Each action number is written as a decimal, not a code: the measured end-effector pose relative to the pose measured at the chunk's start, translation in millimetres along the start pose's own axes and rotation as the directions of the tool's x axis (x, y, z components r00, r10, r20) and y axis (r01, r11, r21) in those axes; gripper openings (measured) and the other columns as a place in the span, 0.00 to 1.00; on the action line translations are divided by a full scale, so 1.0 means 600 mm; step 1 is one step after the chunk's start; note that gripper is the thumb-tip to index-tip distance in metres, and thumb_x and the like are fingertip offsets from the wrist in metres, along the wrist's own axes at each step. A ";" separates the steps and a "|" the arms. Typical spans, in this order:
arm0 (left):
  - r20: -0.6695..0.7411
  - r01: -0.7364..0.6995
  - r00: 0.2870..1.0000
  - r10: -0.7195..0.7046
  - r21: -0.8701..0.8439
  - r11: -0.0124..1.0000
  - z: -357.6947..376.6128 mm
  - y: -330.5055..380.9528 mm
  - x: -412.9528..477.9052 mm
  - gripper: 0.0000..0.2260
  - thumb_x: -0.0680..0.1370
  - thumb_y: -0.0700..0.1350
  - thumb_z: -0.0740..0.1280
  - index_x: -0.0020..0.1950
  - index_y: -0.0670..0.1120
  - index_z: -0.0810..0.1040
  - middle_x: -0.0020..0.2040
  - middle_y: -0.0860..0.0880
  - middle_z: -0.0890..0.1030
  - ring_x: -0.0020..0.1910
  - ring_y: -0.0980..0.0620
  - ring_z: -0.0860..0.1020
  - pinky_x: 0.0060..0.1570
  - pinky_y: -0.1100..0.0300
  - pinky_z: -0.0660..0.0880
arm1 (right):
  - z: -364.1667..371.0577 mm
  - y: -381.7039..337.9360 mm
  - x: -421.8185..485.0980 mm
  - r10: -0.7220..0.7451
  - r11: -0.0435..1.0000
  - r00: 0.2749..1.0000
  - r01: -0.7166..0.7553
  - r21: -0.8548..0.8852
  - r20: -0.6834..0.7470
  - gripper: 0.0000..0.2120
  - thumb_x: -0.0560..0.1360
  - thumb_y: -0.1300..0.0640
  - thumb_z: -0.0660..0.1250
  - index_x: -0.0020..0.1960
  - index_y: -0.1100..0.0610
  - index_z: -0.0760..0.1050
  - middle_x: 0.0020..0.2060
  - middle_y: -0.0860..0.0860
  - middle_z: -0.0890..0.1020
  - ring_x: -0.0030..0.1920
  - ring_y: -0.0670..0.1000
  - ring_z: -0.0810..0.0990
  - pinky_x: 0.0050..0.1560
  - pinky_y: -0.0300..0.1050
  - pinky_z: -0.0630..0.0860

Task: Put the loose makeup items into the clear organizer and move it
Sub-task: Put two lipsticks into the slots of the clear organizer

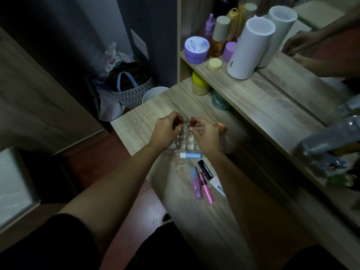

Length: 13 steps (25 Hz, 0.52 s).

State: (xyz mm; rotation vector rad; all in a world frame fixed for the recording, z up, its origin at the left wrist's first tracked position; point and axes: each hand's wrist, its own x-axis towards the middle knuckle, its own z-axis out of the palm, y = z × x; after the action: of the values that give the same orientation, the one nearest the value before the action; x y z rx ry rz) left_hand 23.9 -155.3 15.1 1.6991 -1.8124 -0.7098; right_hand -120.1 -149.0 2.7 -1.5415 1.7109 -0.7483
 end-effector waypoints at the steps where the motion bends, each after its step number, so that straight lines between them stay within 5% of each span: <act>1: 0.001 0.005 1.000 -0.005 -0.004 1.000 0.001 -0.001 0.001 0.10 0.73 0.38 0.69 0.54 0.40 0.76 0.46 0.40 0.84 0.45 0.44 0.82 0.48 0.54 0.79 | 0.000 -0.001 0.002 -0.001 1.000 1.000 0.001 -0.010 0.006 0.14 0.74 0.64 0.69 0.59 0.60 0.75 0.51 0.56 0.84 0.51 0.50 0.82 0.53 0.44 0.80; 7: 0.042 0.074 0.997 -0.072 -0.041 0.996 -0.011 0.004 -0.009 0.20 0.73 0.40 0.70 0.64 0.41 0.71 0.56 0.40 0.81 0.51 0.45 0.80 0.54 0.51 0.79 | -0.017 -0.001 -0.004 0.002 0.998 1.000 -0.001 -0.069 0.007 0.17 0.72 0.62 0.70 0.60 0.57 0.75 0.51 0.52 0.83 0.42 0.40 0.77 0.34 0.19 0.71; 10: 0.022 0.106 0.994 -0.105 -0.049 0.993 -0.014 0.014 -0.027 0.22 0.73 0.40 0.70 0.66 0.40 0.70 0.57 0.40 0.80 0.53 0.45 0.79 0.56 0.51 0.78 | -0.038 -0.002 -0.022 -0.053 0.995 0.998 0.051 -0.084 -0.022 0.17 0.72 0.62 0.71 0.60 0.58 0.75 0.49 0.53 0.82 0.45 0.44 0.79 0.50 0.32 0.77; 13: -0.020 0.162 0.986 -0.166 -0.109 0.981 -0.007 0.029 -0.069 0.21 0.74 0.39 0.70 0.65 0.39 0.70 0.55 0.39 0.79 0.49 0.46 0.79 0.53 0.51 0.78 | -0.061 0.004 -0.056 -0.099 0.994 0.994 0.096 -0.060 -0.042 0.15 0.72 0.64 0.70 0.59 0.60 0.76 0.51 0.55 0.81 0.45 0.45 0.77 0.44 0.29 0.74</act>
State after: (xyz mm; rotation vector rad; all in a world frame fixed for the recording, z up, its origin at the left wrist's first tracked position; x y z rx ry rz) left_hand 16.5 -112.9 28.6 1.7920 -1.5983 -0.8315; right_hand -149.7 -117.0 26.5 -1.6700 1.7135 -0.7948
